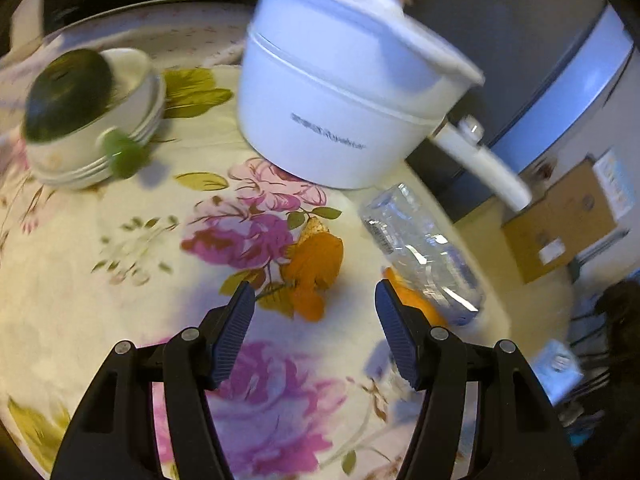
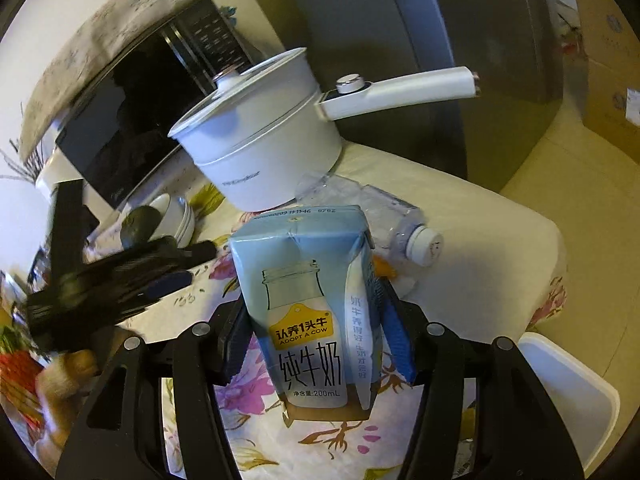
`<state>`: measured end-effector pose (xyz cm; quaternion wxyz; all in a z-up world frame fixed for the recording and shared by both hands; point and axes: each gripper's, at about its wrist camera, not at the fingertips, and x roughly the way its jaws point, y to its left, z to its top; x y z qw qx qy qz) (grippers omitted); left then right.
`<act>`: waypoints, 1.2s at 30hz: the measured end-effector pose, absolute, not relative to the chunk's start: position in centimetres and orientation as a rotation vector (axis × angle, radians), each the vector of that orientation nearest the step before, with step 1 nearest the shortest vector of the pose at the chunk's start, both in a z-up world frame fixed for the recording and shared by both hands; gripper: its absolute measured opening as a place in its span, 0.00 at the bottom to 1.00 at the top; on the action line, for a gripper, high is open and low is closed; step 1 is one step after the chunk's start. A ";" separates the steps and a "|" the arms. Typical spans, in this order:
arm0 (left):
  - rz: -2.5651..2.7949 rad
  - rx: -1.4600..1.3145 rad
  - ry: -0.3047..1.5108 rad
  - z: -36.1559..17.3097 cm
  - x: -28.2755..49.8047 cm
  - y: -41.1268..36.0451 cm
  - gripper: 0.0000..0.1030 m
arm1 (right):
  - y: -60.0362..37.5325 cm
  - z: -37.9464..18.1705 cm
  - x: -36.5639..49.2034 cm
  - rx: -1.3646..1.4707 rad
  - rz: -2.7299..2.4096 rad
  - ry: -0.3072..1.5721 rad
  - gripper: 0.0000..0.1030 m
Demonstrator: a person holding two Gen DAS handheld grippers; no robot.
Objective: Collect trash
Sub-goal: 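Grasp the white milk carton with the right gripper while the left gripper grasps orange peel, then carry the milk carton and orange peel over the white bin and open both grippers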
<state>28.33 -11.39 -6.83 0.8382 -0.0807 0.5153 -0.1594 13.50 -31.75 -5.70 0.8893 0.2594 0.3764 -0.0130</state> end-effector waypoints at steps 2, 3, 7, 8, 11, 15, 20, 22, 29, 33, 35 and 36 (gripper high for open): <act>-0.326 -0.121 1.113 -8.0 29.3 -12.6 0.60 | -32.1 -5.8 13.2 0.557 -0.021 0.783 0.53; -0.314 -0.095 1.120 -8.6 29.7 -13.2 0.60 | -32.2 -6.0 13.3 0.563 -0.016 0.789 0.53; -0.300 -0.049 1.137 -10.0 30.6 -14.4 0.60 | -32.6 -6.6 13.1 0.577 -0.008 0.805 0.53; -0.294 -0.045 1.139 -10.2 30.8 -14.6 0.58 | -32.7 -6.7 13.1 0.579 -0.007 0.806 0.53; -0.279 -0.033 1.159 -11.0 31.3 -15.0 0.48 | -32.9 -7.0 13.2 0.592 -0.004 0.810 0.53; -0.282 -0.021 1.169 -11.8 31.5 -15.2 0.32 | -33.3 -7.2 13.2 0.601 -0.002 0.812 0.53; -0.295 -0.074 1.147 -12.1 30.7 -14.2 0.26 | -33.6 -7.3 13.3 0.621 0.004 0.816 0.53; -0.294 -0.096 1.136 -12.0 30.0 -13.5 0.24 | -33.6 -7.4 13.3 0.626 0.009 0.821 0.53; -0.288 -0.186 1.088 -10.9 26.8 -11.0 0.22 | -33.2 -7.2 13.1 0.614 0.013 0.824 0.53; -0.283 -0.235 1.054 -10.1 24.6 -9.9 0.22 | -32.7 -6.9 13.1 0.587 0.007 0.825 0.53; -0.283 -0.267 1.035 -9.3 23.2 -9.1 0.22 | -32.5 -6.6 13.1 0.571 0.002 0.822 0.53; -0.283 -0.276 1.026 -9.0 22.7 -8.8 0.22 | -32.4 -6.5 13.1 0.565 -0.001 0.821 0.53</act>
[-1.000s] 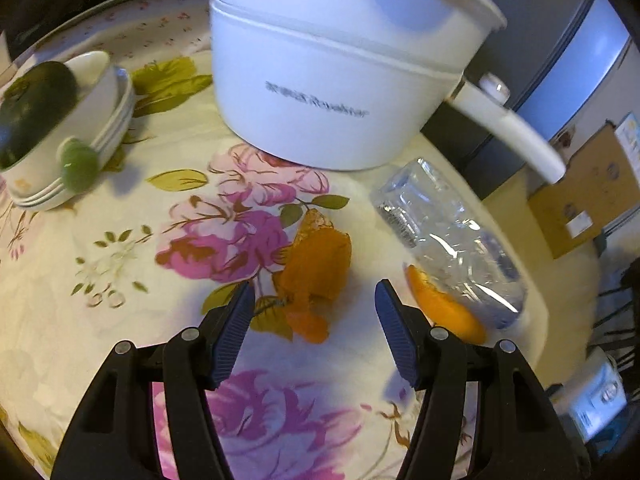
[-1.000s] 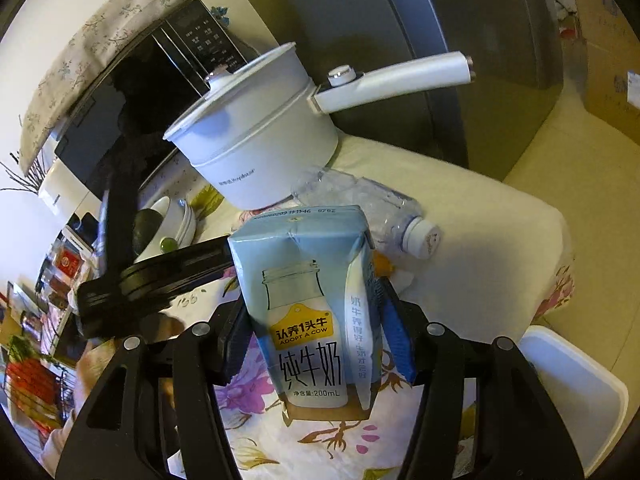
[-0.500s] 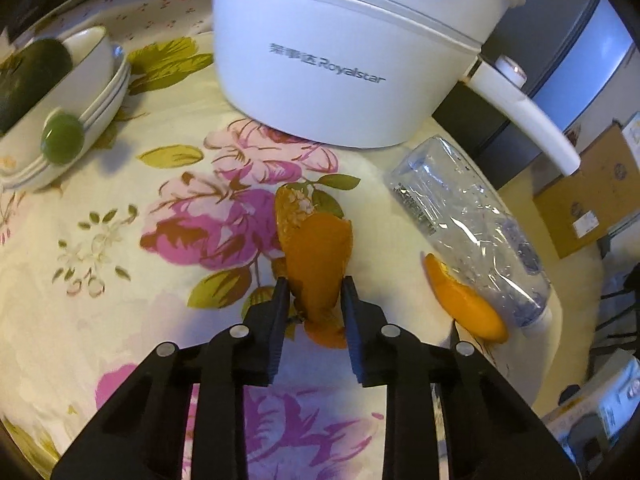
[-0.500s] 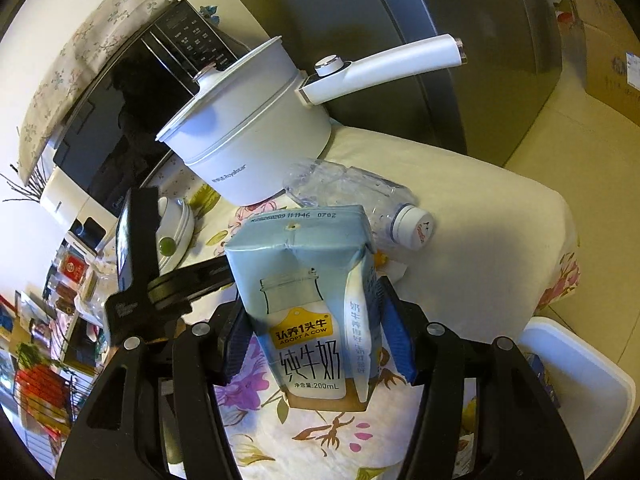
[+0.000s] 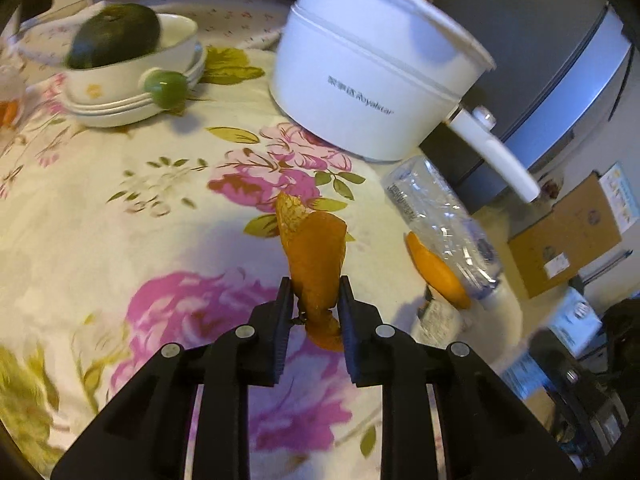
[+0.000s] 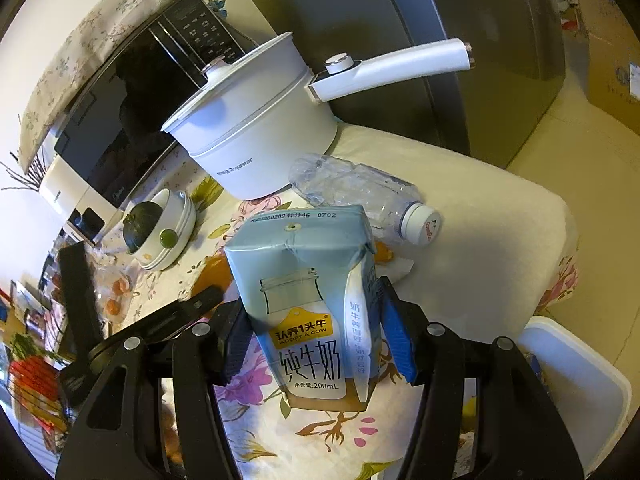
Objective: Collect trash
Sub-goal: 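Carry the milk carton and orange peel over the white bin and open both grippers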
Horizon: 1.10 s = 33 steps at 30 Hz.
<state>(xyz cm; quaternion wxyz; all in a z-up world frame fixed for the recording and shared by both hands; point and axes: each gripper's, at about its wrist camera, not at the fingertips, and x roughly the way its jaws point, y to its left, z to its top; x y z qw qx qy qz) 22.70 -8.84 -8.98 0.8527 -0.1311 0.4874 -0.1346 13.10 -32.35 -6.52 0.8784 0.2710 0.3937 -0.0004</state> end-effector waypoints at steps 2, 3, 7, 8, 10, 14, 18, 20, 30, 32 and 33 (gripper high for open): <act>-0.287 -0.295 1.004 -8.0 21.4 -8.3 0.22 | -32.0 -6.2 13.1 0.544 -0.008 0.820 0.53; -0.293 -0.305 0.990 -7.2 20.5 -7.9 0.22 | -31.9 -6.1 13.0 0.532 -0.011 0.821 0.53; -0.320 -0.321 0.943 -4.6 18.2 -7.0 0.22 | -31.2 -5.4 12.3 0.485 -0.018 0.825 0.53; -0.325 -0.324 0.935 -4.0 18.0 -6.8 0.22 | -31.1 -5.2 12.1 0.474 -0.021 0.825 0.53; -0.342 -0.337 0.916 -2.9 16.8 -6.8 0.22 | -31.2 -4.8 11.5 0.460 -0.026 0.822 0.53; -0.375 -0.336 0.893 -1.0 14.6 -7.7 0.22 | -31.6 -3.6 10.0 0.436 -0.040 0.809 0.53; -0.409 -0.324 0.876 0.4 12.5 -9.0 0.22 | -32.2 -2.3 8.2 0.410 -0.052 0.791 0.53; -0.426 -0.319 0.874 0.8 11.7 -9.7 0.22 | -32.8 -1.6 7.1 0.399 -0.059 0.780 0.53; -0.531 -0.252 0.903 2.5 7.4 -14.7 0.22 | -37.1 0.0 1.6 0.383 -0.119 0.757 0.53; -0.553 -0.240 0.910 2.7 6.7 -15.7 0.22 | -37.9 0.1 0.6 0.378 -0.132 0.757 0.53; -0.568 -0.234 0.918 2.9 6.4 -16.3 0.22 | -38.4 0.1 0.0 0.374 -0.139 0.759 0.53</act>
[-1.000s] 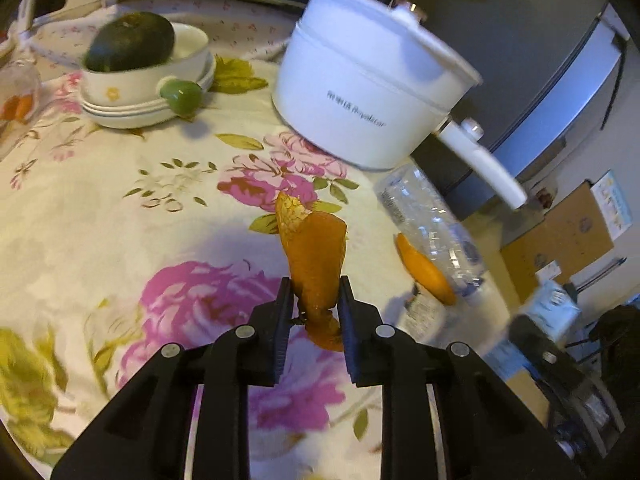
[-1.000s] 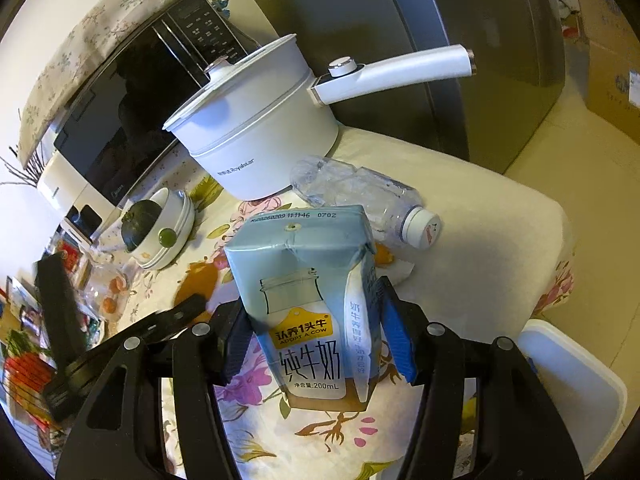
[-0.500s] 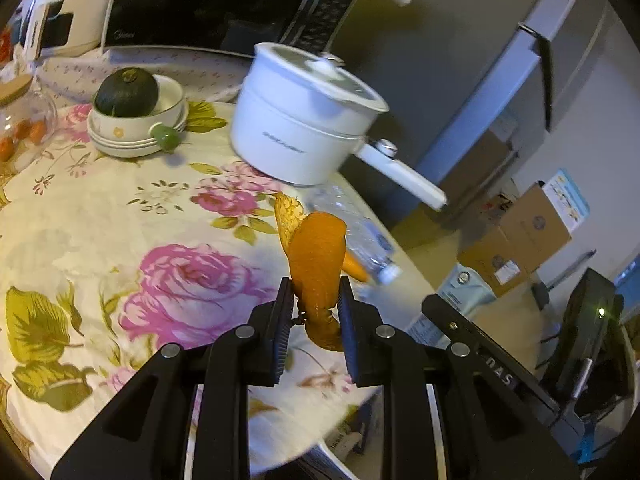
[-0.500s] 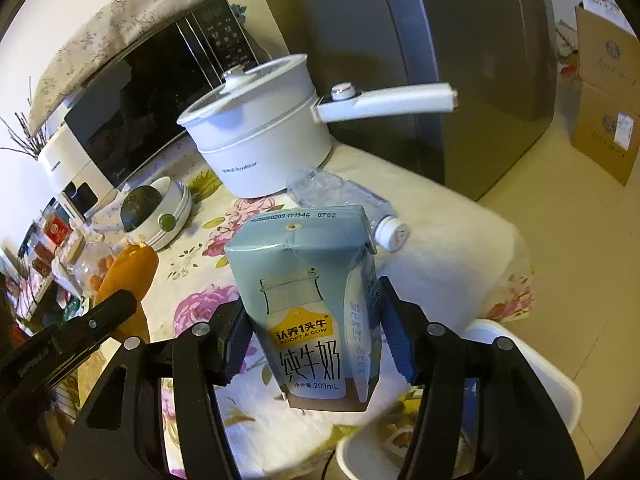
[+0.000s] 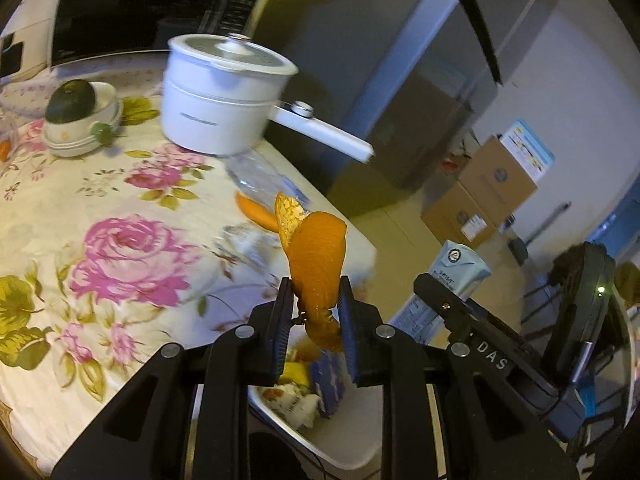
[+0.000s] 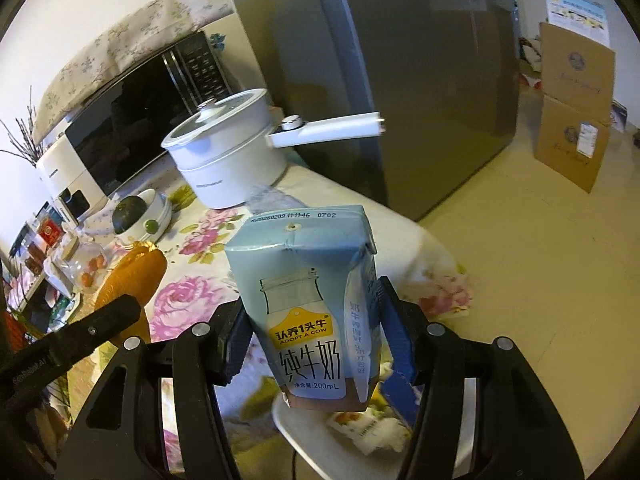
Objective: Collect trash
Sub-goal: 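Carry the milk carton and orange peel over the white bin and open both grippers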
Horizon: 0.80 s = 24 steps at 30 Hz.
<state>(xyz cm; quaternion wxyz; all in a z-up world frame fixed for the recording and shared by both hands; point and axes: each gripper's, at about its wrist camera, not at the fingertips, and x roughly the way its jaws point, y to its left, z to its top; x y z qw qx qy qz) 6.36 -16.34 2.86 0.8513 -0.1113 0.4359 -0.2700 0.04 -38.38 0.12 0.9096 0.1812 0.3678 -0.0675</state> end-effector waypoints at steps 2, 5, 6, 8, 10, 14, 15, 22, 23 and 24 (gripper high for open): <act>-0.587 -0.229 0.929 3.0 5.9 -17.2 0.22 | -39.0 0.1 -0.7 0.369 -0.149 0.761 0.53; -0.622 -0.204 0.958 3.1 5.1 -18.8 0.22 | -39.6 0.0 -1.5 0.357 -0.163 0.766 0.53; -0.633 -0.191 0.971 3.0 4.8 -19.4 0.22 | -39.9 0.0 -1.9 0.354 -0.167 0.769 0.53; -0.648 -0.168 0.992 2.9 4.3 -20.3 0.22 | -40.3 -0.2 -2.2 0.348 -0.175 0.777 0.53; -0.660 -0.145 1.013 2.6 3.8 -21.3 0.22 | -40.7 -0.5 -2.7 0.344 -0.182 0.786 0.53; -0.683 -0.120 1.074 1.6 3.2 -22.7 0.22 | -41.5 -1.3 -3.4 0.334 -0.200 0.809 0.54; -0.685 -0.113 1.089 1.3 3.2 -23.0 0.22 | -41.8 -1.6 -3.5 0.334 -0.204 0.822 0.54; -0.690 -0.073 1.192 -1.2 2.8 -24.7 0.23 | -42.9 -3.5 -3.6 0.349 -0.213 0.883 0.55; -0.690 -0.069 1.202 -1.5 2.8 -24.8 0.23 | -42.9 -3.6 -3.5 0.352 -0.214 0.886 0.56; -0.692 -0.063 1.214 -1.8 2.7 -25.0 0.23 | -43.0 -3.8 -3.5 0.356 -0.215 0.891 0.59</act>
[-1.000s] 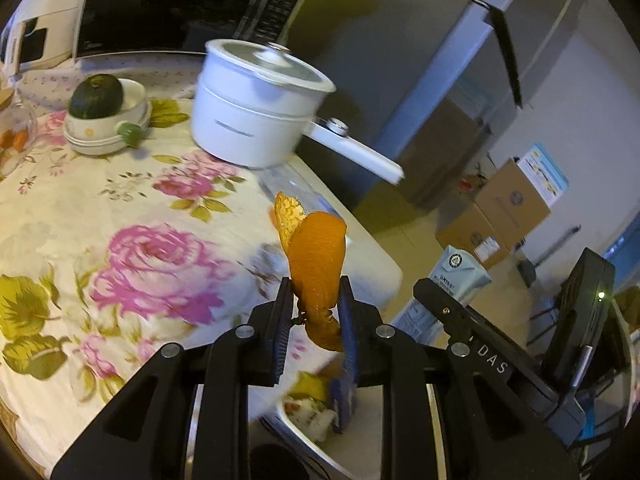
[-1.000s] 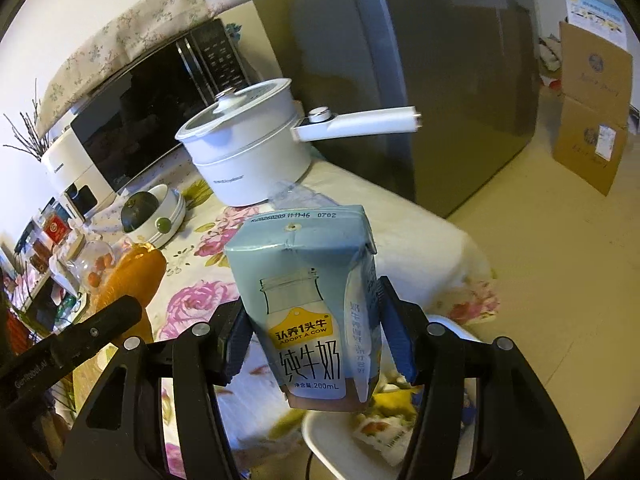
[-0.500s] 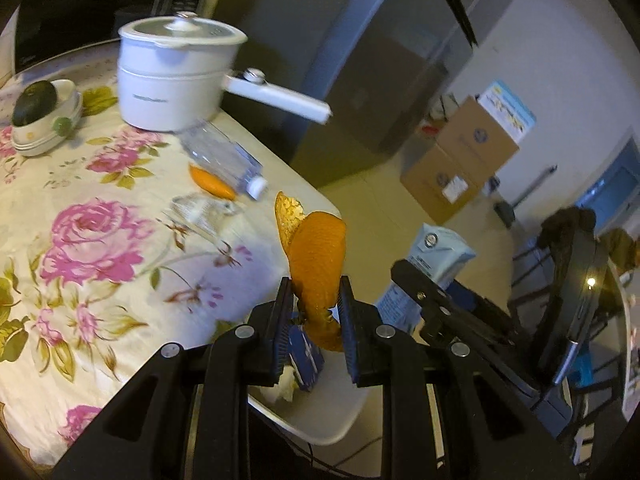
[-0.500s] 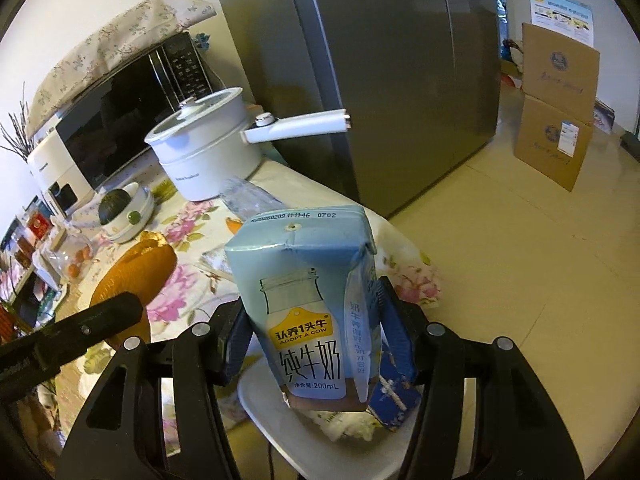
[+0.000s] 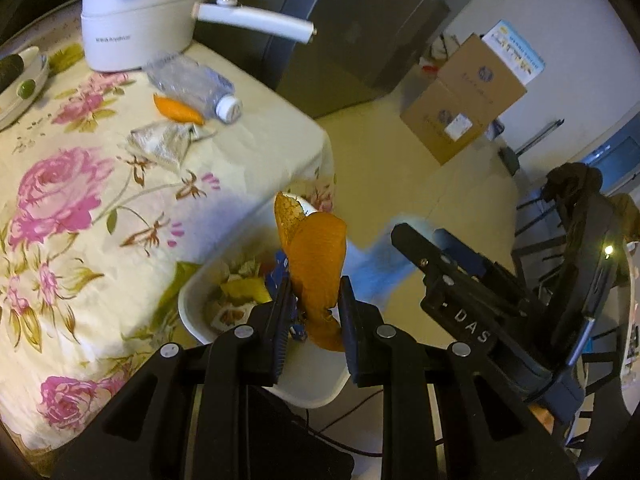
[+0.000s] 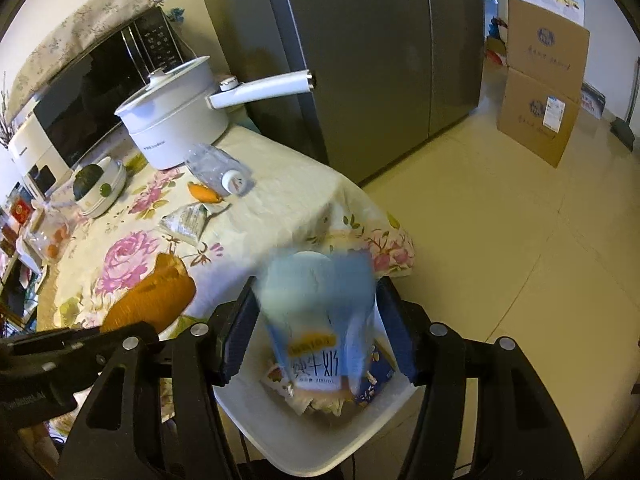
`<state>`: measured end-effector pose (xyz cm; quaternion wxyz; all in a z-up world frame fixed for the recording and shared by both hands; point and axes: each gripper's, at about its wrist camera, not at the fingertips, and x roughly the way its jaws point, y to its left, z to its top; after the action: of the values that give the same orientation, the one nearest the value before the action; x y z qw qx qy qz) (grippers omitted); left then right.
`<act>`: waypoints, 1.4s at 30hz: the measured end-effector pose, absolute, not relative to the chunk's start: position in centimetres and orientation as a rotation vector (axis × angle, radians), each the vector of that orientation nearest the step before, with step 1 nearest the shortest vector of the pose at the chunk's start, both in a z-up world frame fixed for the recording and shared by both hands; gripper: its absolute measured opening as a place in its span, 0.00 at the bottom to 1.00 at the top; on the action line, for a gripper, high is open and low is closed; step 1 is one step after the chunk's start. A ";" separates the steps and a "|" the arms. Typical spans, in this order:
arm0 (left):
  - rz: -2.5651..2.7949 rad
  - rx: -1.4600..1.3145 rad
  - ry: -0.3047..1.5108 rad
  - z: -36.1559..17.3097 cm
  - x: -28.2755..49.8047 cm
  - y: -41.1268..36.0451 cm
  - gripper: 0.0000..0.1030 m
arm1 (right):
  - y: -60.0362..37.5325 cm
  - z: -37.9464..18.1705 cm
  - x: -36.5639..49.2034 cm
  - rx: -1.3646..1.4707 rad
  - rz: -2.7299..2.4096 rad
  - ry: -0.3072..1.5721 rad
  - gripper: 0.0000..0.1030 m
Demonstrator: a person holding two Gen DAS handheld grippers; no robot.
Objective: Collect trash
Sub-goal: 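Carry the milk carton and orange peel over the white bin and open both grippers, then grasp the white paper wrapper with the left gripper while the right gripper moves toward the orange peel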
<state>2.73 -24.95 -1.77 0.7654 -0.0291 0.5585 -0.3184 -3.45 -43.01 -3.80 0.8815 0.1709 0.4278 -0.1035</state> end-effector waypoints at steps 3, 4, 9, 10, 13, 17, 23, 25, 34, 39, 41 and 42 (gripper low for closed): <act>-0.693 -0.050 1.247 -2.5 2.8 -25.2 0.26 | -43.0 -4.0 -3.3 0.355 -0.224 0.894 0.65; -0.698 -0.046 1.261 -2.8 2.9 -25.3 0.27 | -43.1 -4.1 -3.3 0.354 -0.227 0.895 0.68; -0.697 -0.026 1.302 -3.7 3.0 -25.8 0.37 | -43.4 -4.6 -3.1 0.359 -0.259 0.905 0.77; -0.695 -0.026 1.305 -3.8 3.1 -25.8 0.41 | -43.5 -4.7 -3.1 0.361 -0.267 0.908 0.79; -0.686 -0.027 1.316 -4.2 3.2 -25.6 0.46 | -43.9 -5.0 -3.0 0.362 -0.295 0.914 0.83; -0.663 -0.035 1.314 -4.3 3.8 -25.1 0.53 | -44.2 -5.1 -2.7 0.368 -0.308 0.916 0.86; -0.605 -0.091 1.306 -4.4 5.7 -23.3 0.60 | -44.1 -5.2 -1.9 0.384 -0.301 0.923 0.89; -0.576 -0.117 1.309 -4.7 6.7 -22.3 0.60 | -43.9 -5.2 -1.4 0.387 -0.295 0.922 0.90; -0.408 -0.197 1.269 -6.4 11.6 -17.9 0.65 | -42.7 -5.0 0.8 0.430 -0.257 0.893 0.93; -0.360 -0.227 1.234 -7.7 14.9 -16.3 0.65 | -42.1 -5.5 1.9 0.419 -0.247 0.895 0.93; -0.366 -0.229 1.220 -7.9 16.1 -16.4 0.65 | -42.0 -6.0 2.2 0.417 -0.250 0.903 0.93; -0.370 -0.233 1.215 -8.1 16.7 -16.5 0.65 | -42.1 -6.3 2.3 0.421 -0.251 0.908 0.93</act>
<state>16.69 -16.52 -8.05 0.7987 -0.1084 0.5663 -0.1723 2.31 -42.09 -6.26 0.8698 0.2014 0.4342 -0.1201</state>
